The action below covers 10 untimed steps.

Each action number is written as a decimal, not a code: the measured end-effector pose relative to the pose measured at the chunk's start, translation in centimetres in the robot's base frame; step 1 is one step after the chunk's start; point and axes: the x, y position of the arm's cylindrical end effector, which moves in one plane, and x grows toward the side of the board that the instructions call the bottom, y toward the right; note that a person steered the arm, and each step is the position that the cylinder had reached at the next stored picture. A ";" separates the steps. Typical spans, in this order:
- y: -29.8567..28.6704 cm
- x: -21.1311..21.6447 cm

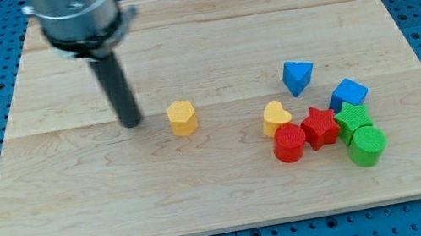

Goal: Push the blue triangle into the yellow heart

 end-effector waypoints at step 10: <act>13.4 -6.9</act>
